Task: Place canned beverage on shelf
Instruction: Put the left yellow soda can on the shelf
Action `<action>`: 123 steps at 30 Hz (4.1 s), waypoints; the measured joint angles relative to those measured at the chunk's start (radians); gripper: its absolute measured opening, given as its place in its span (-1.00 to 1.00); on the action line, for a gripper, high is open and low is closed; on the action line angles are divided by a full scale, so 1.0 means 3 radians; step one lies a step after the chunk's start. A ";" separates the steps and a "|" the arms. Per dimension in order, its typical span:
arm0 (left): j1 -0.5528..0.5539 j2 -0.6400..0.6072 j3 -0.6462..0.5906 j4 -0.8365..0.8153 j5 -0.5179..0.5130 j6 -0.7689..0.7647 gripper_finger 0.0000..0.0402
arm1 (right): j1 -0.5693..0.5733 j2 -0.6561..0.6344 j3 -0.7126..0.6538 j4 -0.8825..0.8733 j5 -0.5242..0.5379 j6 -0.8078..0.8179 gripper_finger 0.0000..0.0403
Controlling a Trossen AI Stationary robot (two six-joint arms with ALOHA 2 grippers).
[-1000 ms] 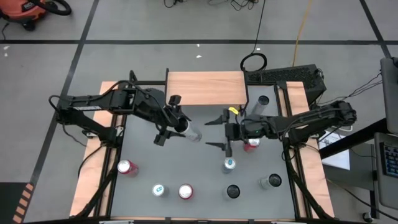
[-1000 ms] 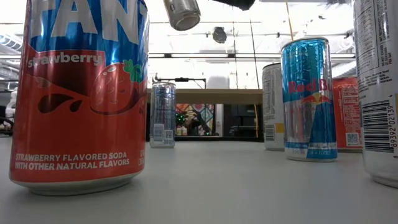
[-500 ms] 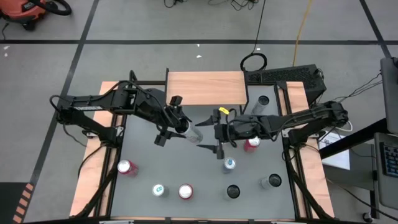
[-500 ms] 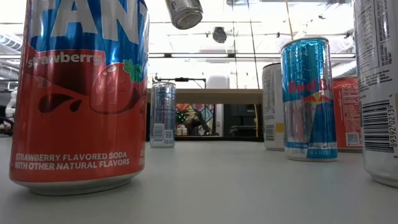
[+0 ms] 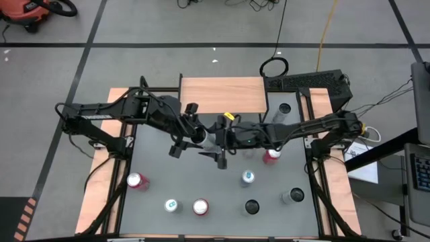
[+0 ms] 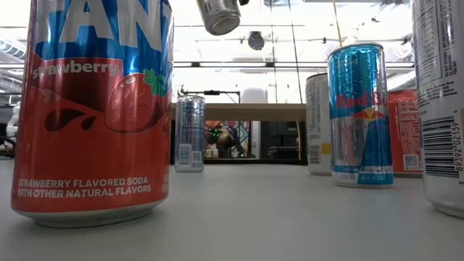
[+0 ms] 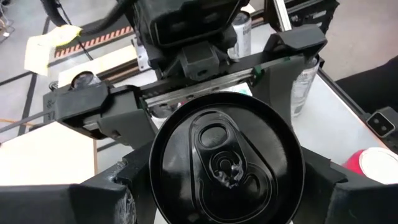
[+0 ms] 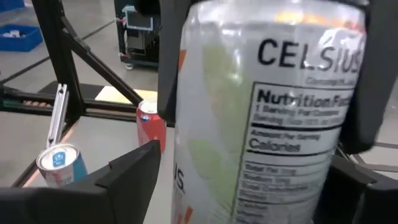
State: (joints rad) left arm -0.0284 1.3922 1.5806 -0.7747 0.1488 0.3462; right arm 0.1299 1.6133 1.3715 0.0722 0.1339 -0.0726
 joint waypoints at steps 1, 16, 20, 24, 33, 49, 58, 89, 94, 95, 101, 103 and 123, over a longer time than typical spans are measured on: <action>0.0000 0.0000 0.0000 -0.0009 -0.0004 -0.0003 0.27 | 0.0000 0.0013 0.0013 -0.0024 0.0001 -0.0011 0.54; -0.0016 0.0000 0.0000 -0.0056 -0.0118 -0.0098 0.27 | -0.0005 -0.0008 0.0035 -0.0220 0.0016 -0.0094 0.06; -0.0071 0.0001 0.0000 0.0002 -0.0215 -0.0169 0.32 | -0.0001 -0.0039 0.0036 -0.0276 -0.0014 -0.0118 0.10; -0.0143 -0.0005 0.0000 0.0189 -0.0274 -0.0212 0.51 | 0.0001 -0.0121 0.0032 -0.0427 -0.0152 -0.0190 0.09; -0.0421 -0.0013 0.0004 0.0374 -0.0763 -0.0706 0.79 | -0.0003 -0.0133 0.0028 -0.0864 -0.0489 -0.0092 0.07; -0.1415 -0.0014 -0.0629 0.0373 -0.2533 -0.1600 0.80 | -0.0049 -0.0125 -0.0479 -0.0514 -0.0644 0.0105 0.09; -0.1511 -0.0013 -0.1152 0.1044 -0.3260 -0.1679 0.80 | -0.0228 -0.0210 -0.0481 -0.0560 -0.0638 -0.0265 0.09; -0.0877 -0.0069 -0.2154 0.2250 -0.2956 -0.1846 0.49 | -0.1259 -0.0282 -0.0829 0.0670 -0.2119 -0.0015 0.09; -0.0814 -0.0070 -0.2163 0.2512 -0.2965 -0.2149 0.49 | -0.1258 -0.0282 -0.0831 0.1063 -0.2115 0.0054 0.09; -0.0802 -0.0070 -0.2165 0.2494 -0.2964 -0.2150 0.49 | -0.1256 -0.0283 -0.0853 0.1174 -0.2116 0.0085 0.09; -0.0776 -0.0069 -0.2388 0.2644 -0.2949 -0.2205 0.49 | -0.1186 -0.0286 -0.1117 0.1758 -0.2112 0.0375 0.09; -0.0819 -0.0069 -0.2469 0.2743 -0.2931 -0.2263 0.49 | -0.1155 -0.0286 -0.1192 0.1906 -0.2113 0.0470 0.09; -0.0930 -0.0067 -0.2621 0.3640 -0.2711 -0.1995 0.83 | -0.0708 -0.0286 -0.1342 0.2226 -0.1403 0.0104 0.09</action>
State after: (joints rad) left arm -0.3073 1.3720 0.7944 0.3172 -0.6646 -0.2522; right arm -0.0825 1.5276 0.9688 0.7399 -0.2871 -0.0413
